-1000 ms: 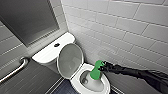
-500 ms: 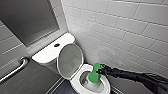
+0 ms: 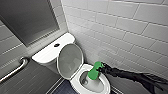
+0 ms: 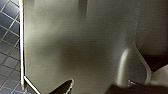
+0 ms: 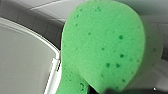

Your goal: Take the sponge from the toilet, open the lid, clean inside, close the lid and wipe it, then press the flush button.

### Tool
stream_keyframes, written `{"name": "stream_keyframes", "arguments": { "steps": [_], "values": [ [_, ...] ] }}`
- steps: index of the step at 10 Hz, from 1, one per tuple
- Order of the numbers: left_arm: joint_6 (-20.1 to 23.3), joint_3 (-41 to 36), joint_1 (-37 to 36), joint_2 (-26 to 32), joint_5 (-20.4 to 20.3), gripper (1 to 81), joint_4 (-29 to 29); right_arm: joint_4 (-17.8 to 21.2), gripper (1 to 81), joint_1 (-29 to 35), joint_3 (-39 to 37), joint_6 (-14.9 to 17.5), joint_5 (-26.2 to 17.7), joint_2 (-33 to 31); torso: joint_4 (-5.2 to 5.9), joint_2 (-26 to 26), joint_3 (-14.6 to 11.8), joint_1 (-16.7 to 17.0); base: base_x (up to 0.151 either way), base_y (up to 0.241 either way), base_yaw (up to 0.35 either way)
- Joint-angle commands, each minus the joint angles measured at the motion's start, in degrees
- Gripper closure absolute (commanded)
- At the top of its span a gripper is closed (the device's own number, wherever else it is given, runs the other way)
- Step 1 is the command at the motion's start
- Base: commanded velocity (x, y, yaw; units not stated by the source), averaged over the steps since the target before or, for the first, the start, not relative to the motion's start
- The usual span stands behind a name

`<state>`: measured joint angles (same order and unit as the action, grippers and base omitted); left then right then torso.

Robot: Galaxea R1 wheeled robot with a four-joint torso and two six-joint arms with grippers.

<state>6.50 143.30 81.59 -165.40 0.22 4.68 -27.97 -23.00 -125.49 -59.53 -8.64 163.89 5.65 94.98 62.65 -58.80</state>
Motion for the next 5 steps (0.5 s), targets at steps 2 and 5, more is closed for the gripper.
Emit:
{"name": "stream_keyframes", "arguments": {
  "steps": [2,5],
  "values": [
    [0.36,-0.21,0.89,0.59,4.88,1.0,0.24,1.07,81.1,8.01,-3.87,-1.82,1.88,1.82,0.0,0.0,0.0,0.0,0.0,0.0,0.0],
    [0.45,-0.12,1.69,0.68,4.35,1.0,0.59,1.33,81.1,6.6,-9.94,-4.02,3.72,4.63,0.0,0.02,0.0,0.0,0.0,0.0,0.0]
  ]
}}
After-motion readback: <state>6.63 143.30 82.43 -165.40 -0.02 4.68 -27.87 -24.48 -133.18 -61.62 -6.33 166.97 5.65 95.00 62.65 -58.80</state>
